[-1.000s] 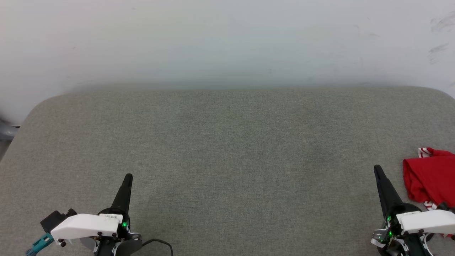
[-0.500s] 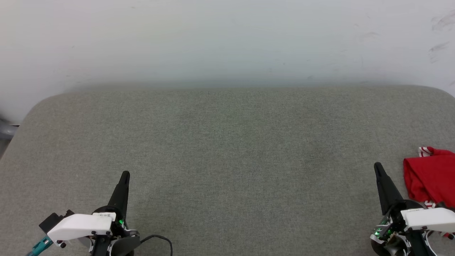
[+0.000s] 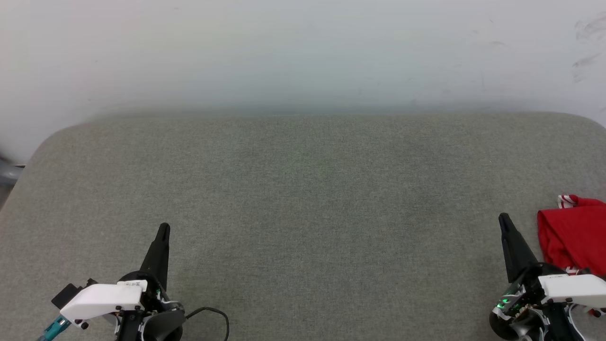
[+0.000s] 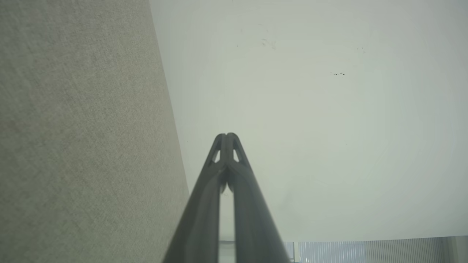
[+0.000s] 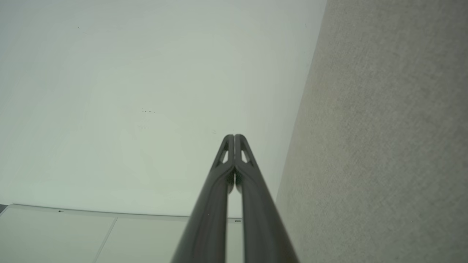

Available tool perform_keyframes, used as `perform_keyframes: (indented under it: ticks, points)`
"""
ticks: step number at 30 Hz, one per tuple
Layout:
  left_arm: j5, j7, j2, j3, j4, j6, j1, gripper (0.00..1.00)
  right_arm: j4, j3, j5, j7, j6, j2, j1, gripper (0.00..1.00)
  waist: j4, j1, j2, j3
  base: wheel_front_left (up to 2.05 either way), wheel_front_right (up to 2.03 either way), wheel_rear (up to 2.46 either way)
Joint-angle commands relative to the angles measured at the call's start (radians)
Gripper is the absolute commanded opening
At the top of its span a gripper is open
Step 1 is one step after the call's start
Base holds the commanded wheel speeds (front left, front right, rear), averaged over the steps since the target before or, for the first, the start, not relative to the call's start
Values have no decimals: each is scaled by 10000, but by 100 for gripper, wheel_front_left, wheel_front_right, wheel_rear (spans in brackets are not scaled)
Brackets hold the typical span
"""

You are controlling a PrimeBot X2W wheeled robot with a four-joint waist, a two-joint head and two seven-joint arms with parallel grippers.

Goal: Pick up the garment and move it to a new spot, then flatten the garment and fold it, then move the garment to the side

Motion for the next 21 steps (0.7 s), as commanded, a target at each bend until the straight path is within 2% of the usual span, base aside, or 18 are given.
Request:
perform_keyframes:
  ticks: [1,21]
  points:
    - [1,38,-28,34,6,-25,-87,0,11,-11,23,18,-3,-5,-137,0,0,0,0,0,0,0,0]
    - [-5,34,-28,29,4,-25,-84,0,12,-41,-16,51,-3,26,-138,0,0,0,0,-1,0,0,0]
